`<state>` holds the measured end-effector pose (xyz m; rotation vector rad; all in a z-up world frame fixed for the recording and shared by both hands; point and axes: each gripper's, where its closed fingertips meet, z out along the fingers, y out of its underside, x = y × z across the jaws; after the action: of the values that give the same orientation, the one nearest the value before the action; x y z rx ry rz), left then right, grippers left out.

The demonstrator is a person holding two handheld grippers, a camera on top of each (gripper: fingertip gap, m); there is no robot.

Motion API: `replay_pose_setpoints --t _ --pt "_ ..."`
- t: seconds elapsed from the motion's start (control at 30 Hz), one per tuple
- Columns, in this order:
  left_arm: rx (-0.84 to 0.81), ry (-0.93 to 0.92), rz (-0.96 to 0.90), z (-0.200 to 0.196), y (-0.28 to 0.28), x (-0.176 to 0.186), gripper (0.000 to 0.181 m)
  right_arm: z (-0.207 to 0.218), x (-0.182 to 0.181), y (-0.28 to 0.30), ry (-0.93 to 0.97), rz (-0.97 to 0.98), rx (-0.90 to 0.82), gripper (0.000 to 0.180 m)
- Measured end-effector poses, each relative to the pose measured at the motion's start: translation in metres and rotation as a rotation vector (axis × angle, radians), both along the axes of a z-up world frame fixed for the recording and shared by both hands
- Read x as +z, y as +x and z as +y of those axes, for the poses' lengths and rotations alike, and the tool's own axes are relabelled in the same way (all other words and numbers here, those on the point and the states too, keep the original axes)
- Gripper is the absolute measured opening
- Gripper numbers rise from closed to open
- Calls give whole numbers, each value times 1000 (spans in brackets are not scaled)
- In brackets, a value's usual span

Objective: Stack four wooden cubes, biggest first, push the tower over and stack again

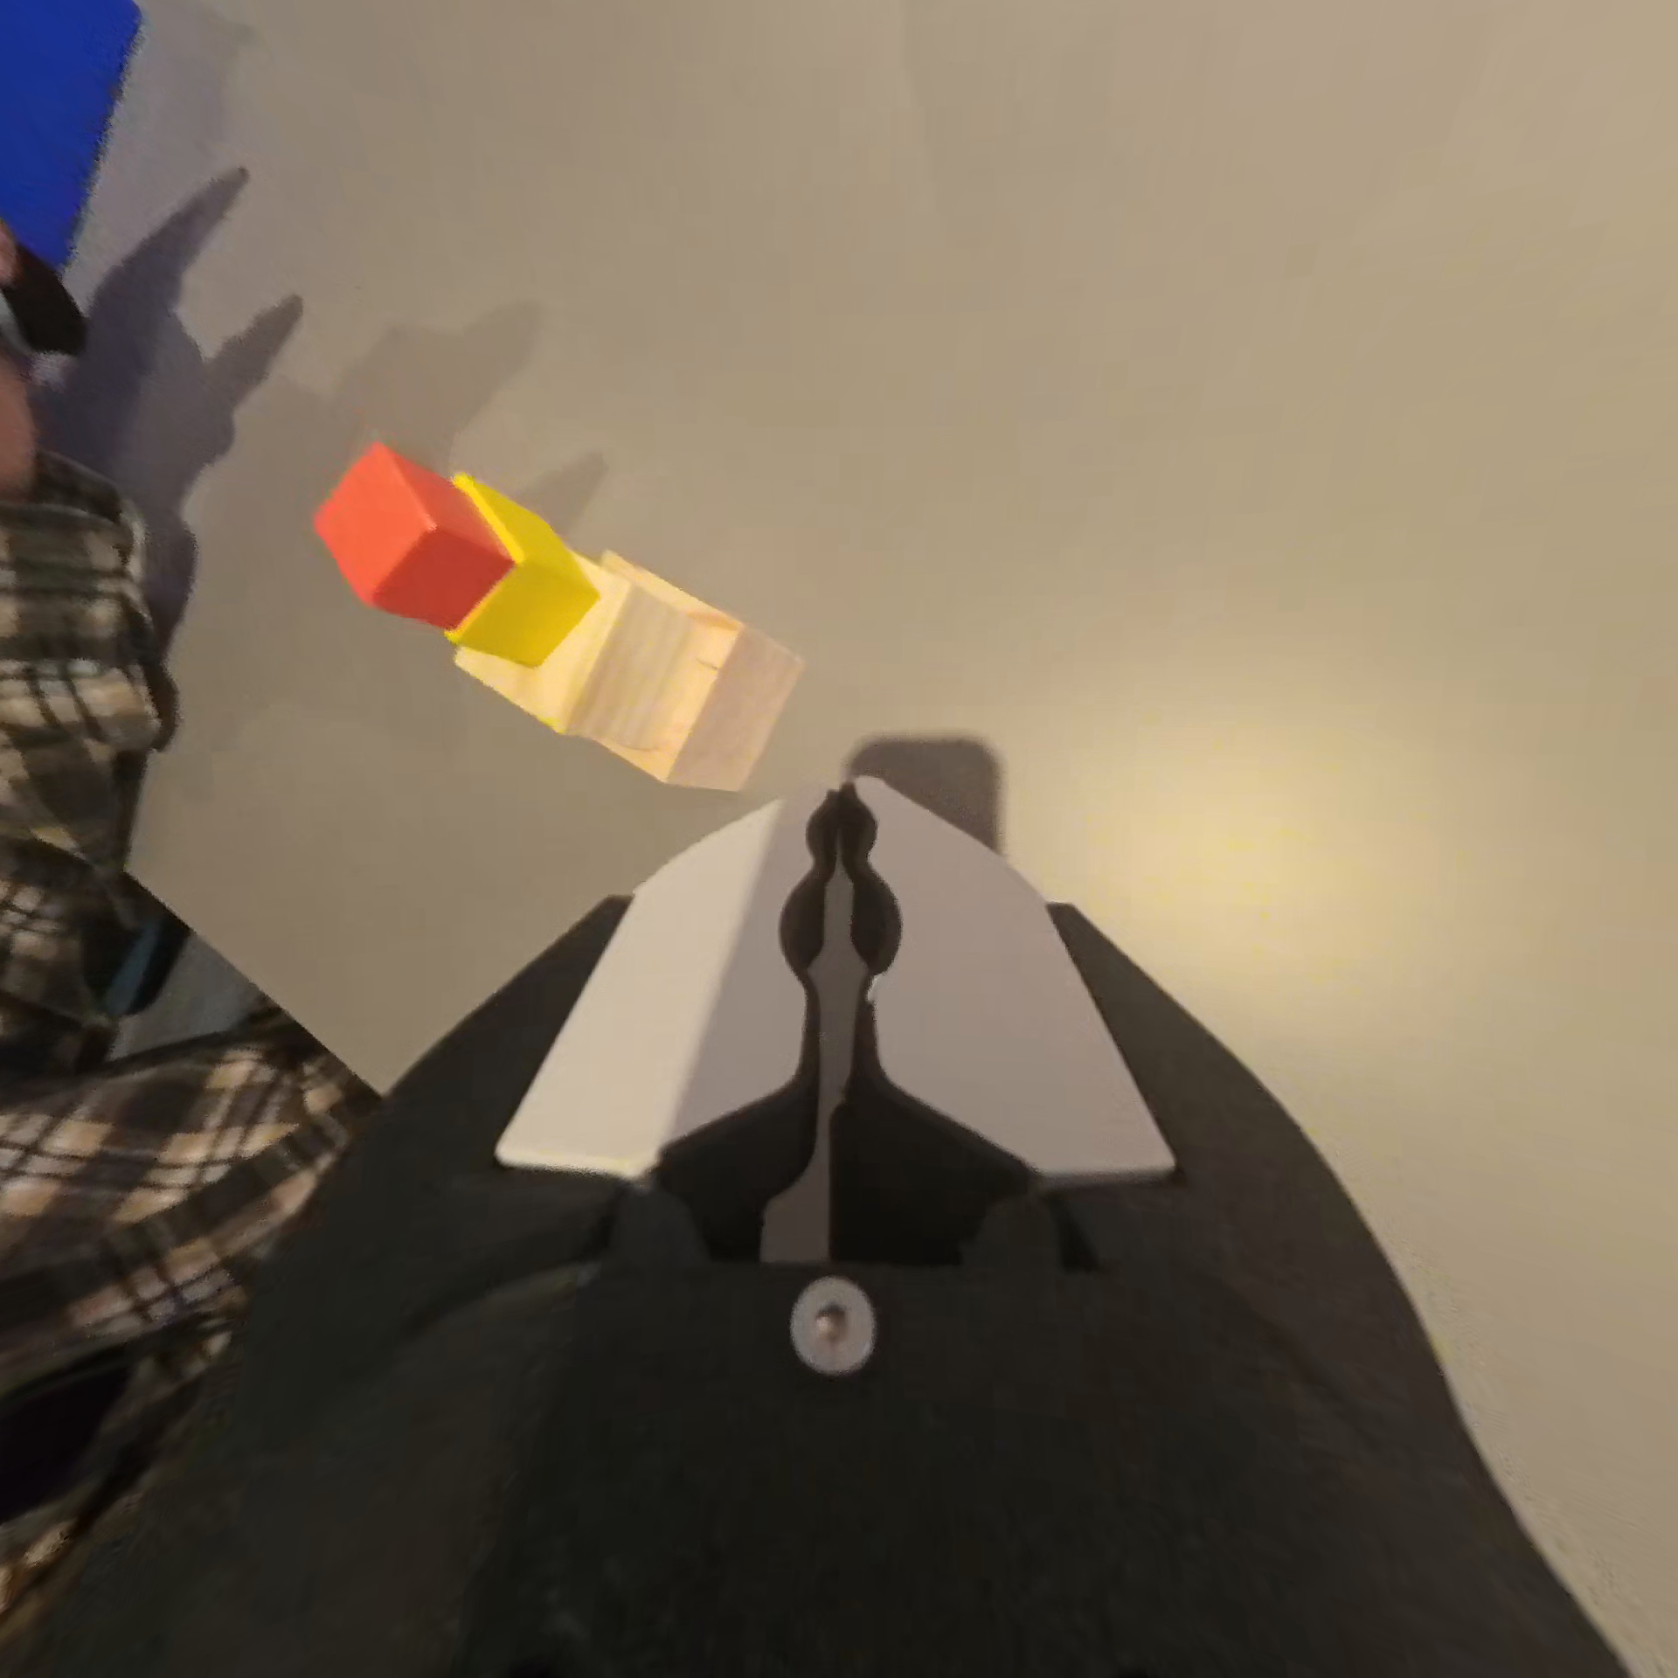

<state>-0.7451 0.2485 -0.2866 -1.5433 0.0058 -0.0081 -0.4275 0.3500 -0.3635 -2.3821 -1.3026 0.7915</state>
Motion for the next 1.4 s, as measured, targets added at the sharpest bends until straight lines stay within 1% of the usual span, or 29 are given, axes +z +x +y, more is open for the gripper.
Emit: replay_pose_setpoints --t 0.03,0.27,0.43,0.67,0.8,1.07,1.2,1.4 --pt "14 0 -8 -1 -3 0 62 -3 0 -5 -21 14 -5 0" --pt "22 16 -63 -4 -10 2 62 -5 -8 -37 -76 74 -47 0" --pt "28 1 -54 -3 -10 0 62 -22 -11 -63 -120 112 -2 0" --pt "33 -21 -27 -1 -8 -3 61 -41 0 -95 -102 166 84 0" --pt "33 -33 -29 1 -8 -6 61 -39 3 -96 -96 178 87 0" --pt "30 -47 -13 3 -6 -10 62 -18 12 -76 -23 228 51 0" --pt "21 -46 4 5 -3 -13 62 -7 14 -67 -1 287 27 0" --pt "-21 -39 43 9 6 -15 62 3 14 -58 -35 395 7 0"
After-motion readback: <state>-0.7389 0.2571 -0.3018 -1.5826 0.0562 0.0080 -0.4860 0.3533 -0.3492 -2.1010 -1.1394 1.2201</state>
